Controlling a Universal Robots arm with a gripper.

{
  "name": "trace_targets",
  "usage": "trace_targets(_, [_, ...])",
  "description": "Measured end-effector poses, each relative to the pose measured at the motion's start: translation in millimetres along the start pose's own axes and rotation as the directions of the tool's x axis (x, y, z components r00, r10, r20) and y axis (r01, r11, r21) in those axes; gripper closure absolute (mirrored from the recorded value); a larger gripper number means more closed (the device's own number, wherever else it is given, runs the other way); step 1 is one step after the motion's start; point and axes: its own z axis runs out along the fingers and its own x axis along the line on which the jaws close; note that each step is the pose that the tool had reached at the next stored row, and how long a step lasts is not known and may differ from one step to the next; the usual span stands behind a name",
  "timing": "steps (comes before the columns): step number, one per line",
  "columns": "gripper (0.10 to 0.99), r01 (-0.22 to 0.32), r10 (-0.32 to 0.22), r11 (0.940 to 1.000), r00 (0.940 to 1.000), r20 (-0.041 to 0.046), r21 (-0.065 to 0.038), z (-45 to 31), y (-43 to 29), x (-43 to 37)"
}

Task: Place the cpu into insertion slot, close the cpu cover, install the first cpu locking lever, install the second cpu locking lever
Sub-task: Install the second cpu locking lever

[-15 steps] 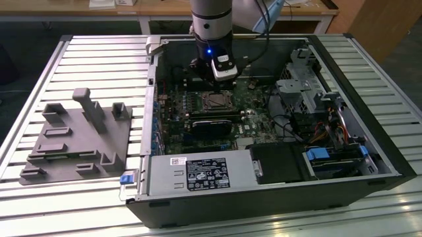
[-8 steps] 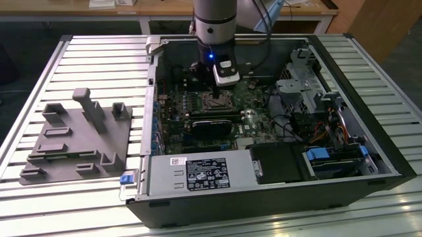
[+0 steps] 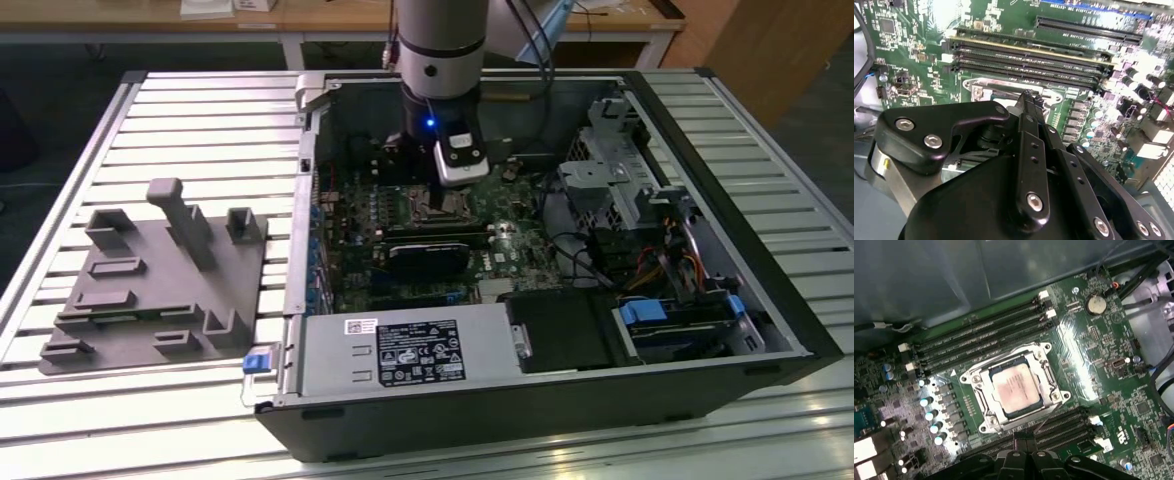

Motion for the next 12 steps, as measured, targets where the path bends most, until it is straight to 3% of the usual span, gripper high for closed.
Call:
trace_targets(8, [0.980,0.002,-0.002,1.0000,1.0000,-0.0005,0.000,0.1,-0.8,-0.3])
trace_targets(12, [0.980,0.038,-0.038,0.9993,0.9993,-0.0022,-0.001,0.8,-1.8,-0.4])
